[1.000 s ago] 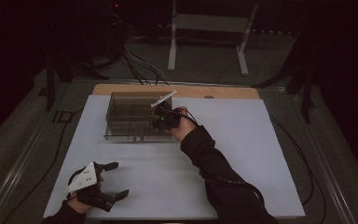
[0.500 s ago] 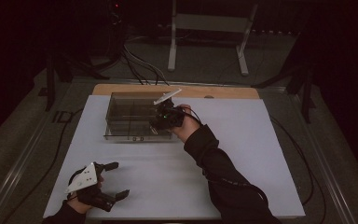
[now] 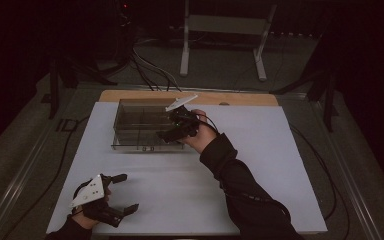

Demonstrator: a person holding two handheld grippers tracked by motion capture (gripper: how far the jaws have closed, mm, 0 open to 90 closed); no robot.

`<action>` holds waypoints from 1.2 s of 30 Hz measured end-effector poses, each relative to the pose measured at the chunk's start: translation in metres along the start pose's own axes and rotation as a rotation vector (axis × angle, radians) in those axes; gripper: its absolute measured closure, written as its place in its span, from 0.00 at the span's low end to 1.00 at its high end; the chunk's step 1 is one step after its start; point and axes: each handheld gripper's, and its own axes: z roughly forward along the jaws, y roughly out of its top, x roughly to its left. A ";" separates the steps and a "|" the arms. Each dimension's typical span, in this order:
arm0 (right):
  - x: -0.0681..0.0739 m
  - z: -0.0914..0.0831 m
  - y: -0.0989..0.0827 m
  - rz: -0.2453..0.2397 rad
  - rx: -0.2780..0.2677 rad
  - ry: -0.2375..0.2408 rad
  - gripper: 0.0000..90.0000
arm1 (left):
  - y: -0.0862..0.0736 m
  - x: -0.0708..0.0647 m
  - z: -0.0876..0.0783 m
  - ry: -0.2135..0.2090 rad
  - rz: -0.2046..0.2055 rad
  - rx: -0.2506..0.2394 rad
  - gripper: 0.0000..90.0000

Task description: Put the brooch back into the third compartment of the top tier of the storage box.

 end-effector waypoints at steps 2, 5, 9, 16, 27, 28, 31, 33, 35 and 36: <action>0.000 -0.003 0.001 -0.006 -0.003 0.010 0.17 | 0.000 0.000 0.000 0.000 -0.001 0.000 0.01; 0.000 -0.007 0.002 -0.008 -0.012 0.025 0.15 | 0.000 0.000 0.000 -0.001 0.001 0.003 0.01; 0.000 -0.011 0.002 -0.006 -0.021 0.037 0.12 | -0.001 0.000 0.000 -0.002 -0.002 0.003 0.01; 0.001 -0.016 0.001 -0.029 -0.022 0.054 0.03 | -0.001 0.000 0.001 -0.005 -0.002 0.003 0.01; -0.003 -0.025 -0.012 -0.081 -0.031 0.052 0.00 | -0.001 0.000 0.000 -0.003 -0.006 -0.001 0.01; -0.004 -0.027 -0.013 -0.080 -0.032 0.052 0.00 | -0.001 0.000 0.000 -0.003 -0.006 -0.002 0.01; -0.007 -0.031 -0.017 -0.071 -0.033 0.055 0.00 | -0.001 0.000 0.000 -0.002 -0.008 -0.002 0.01; -0.008 -0.033 -0.020 -0.070 -0.036 0.047 0.00 | -0.001 0.000 0.000 -0.003 -0.008 0.000 0.01; -0.008 -0.035 -0.021 -0.070 -0.037 0.046 0.00 | -0.001 0.000 0.001 -0.002 -0.011 -0.001 0.01; -0.011 -0.042 -0.027 -0.064 -0.043 0.047 0.00 | -0.001 0.000 0.001 -0.001 -0.009 0.000 0.01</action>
